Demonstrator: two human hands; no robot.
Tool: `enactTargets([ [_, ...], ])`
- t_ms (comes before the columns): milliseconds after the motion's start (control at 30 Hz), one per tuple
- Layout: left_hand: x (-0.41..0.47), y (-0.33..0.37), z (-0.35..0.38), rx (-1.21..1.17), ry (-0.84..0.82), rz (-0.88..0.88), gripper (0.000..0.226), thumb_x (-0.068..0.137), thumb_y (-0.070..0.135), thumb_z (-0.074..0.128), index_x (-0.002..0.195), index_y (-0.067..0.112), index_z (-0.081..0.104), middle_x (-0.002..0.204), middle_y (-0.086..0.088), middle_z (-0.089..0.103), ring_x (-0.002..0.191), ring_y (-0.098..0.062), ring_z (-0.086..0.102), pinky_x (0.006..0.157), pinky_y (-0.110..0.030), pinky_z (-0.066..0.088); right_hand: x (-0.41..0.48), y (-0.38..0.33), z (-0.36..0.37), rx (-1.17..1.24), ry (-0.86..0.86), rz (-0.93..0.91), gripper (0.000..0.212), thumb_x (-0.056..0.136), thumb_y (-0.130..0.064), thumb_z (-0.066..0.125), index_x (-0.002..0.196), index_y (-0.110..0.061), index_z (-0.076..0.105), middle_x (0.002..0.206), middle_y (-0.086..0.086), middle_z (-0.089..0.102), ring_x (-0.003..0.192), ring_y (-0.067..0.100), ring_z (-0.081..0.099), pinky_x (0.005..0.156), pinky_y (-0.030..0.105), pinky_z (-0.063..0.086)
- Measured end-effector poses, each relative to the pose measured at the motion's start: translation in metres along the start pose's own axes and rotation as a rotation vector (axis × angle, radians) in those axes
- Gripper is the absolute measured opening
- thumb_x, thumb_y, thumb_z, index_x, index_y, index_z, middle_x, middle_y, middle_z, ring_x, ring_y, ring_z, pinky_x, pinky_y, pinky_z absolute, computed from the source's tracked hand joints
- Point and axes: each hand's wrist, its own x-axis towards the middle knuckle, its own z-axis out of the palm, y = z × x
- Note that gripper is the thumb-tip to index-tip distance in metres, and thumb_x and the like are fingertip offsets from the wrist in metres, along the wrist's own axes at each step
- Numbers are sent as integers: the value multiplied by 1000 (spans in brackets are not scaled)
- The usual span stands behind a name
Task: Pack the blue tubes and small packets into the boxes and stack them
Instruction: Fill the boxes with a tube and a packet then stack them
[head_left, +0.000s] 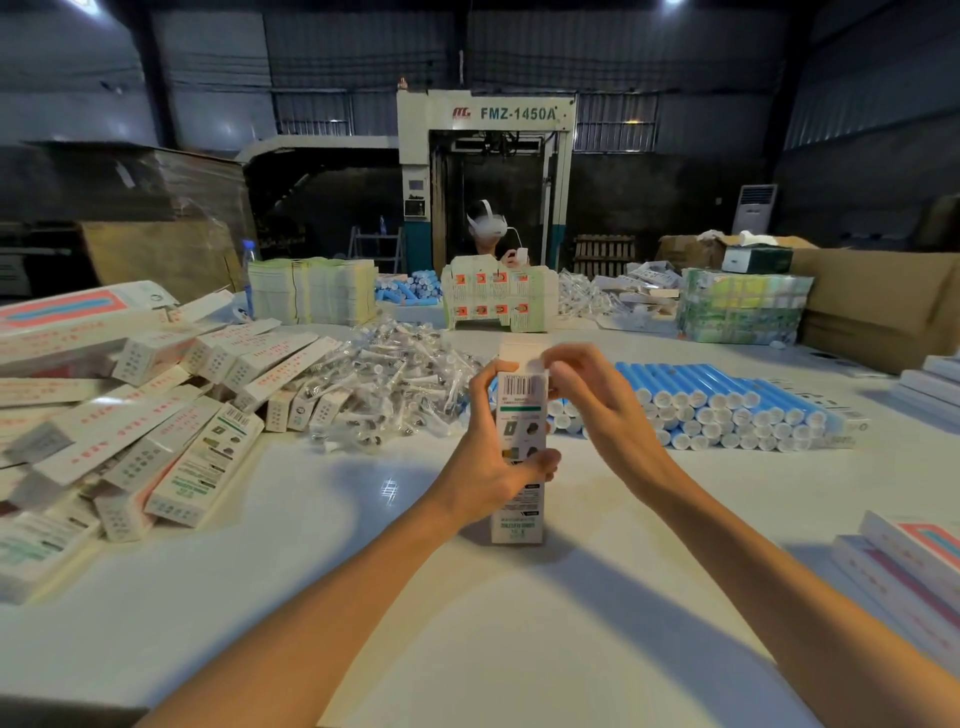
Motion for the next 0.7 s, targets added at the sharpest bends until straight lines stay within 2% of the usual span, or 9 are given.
enactTargets([
  [33,0,0,0,24,5,7,98,88,0,82,146,50,20,123,13,65,109,-19,71,93,-44,63,5,-2,-3,13,25,6,20,109,-32,52,124,-19,53,118,-7,73,106,16,71,84,30,60],
  [100,1,0,1,25,15,-4,98,85,1,83,144,49,22,125,5,64,109,-17,70,92,-41,63,17,-9,-6,-3,5,36,22,107,-28,55,125,-18,49,112,-3,77,100,18,74,80,28,61],
  [167,0,0,1,-14,29,-40,100,81,3,88,144,50,24,123,-6,63,103,-23,72,81,-44,66,27,-12,-11,-104,-45,29,19,105,-22,59,122,-17,54,106,0,78,97,18,74,79,30,63],
  [233,0,-1,0,-45,33,-58,102,79,2,90,143,51,27,123,-13,61,97,-24,72,71,-41,65,33,-10,-14,-234,-72,-26,12,104,-16,60,115,-17,57,102,1,77,95,17,74,78,33,64],
  [367,-1,-1,-1,-23,52,-70,103,79,-2,85,140,56,26,118,-14,64,90,-24,73,70,-37,64,31,-9,-11,-448,-62,-116,28,102,-16,61,101,-42,53,93,-21,69,91,-4,70,71,17,60],
  [433,-1,-1,-1,1,59,-70,104,79,-3,83,143,53,25,119,-13,62,94,-21,72,74,-39,65,30,-9,-13,-475,-63,-134,29,102,-17,61,98,-45,53,92,-24,68,91,-7,69,76,19,61],
  [533,-3,0,-3,14,57,-64,108,77,-8,82,146,50,24,125,-11,60,98,-18,71,75,-40,66,27,-8,-18,-260,-132,-85,3,105,-26,59,104,-28,62,105,-11,75,105,6,71,86,26,61],
  [600,-2,0,-4,25,55,-50,110,76,-11,82,144,54,25,126,-8,59,95,-16,72,72,-34,65,25,-11,-18,-79,-121,-22,13,105,-32,59,106,-22,67,109,-4,77,107,16,73,88,31,62],
  [700,-1,-1,-3,35,55,-44,110,75,-10,82,140,59,25,123,-6,61,90,-15,74,68,-28,62,23,-16,-16,9,-86,13,10,101,-25,65,104,-16,70,105,3,78,103,21,74,87,36,63],
])
